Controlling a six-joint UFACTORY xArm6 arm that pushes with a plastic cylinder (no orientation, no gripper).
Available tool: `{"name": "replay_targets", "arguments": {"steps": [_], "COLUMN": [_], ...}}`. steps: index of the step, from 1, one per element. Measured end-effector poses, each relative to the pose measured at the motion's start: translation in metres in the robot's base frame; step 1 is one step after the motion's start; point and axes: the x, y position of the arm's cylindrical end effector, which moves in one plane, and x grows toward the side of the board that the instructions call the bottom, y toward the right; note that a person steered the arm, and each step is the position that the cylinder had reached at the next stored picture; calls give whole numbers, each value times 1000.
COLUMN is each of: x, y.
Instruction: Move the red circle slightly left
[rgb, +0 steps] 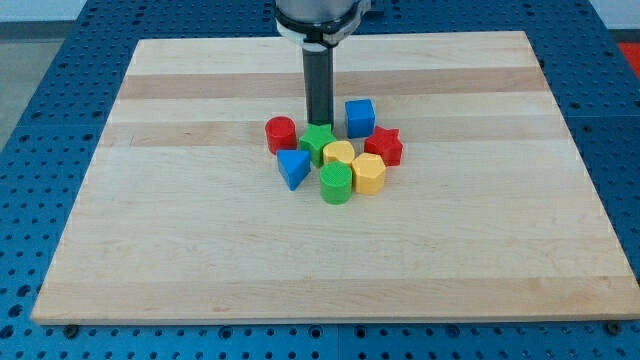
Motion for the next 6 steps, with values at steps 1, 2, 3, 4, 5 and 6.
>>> {"name": "replay_targets", "arguments": {"steps": [1,2,3,4,5,6], "x": [8,5,3,3,3,3], "y": [-2,-13,-34,-47,-47,-45]}}
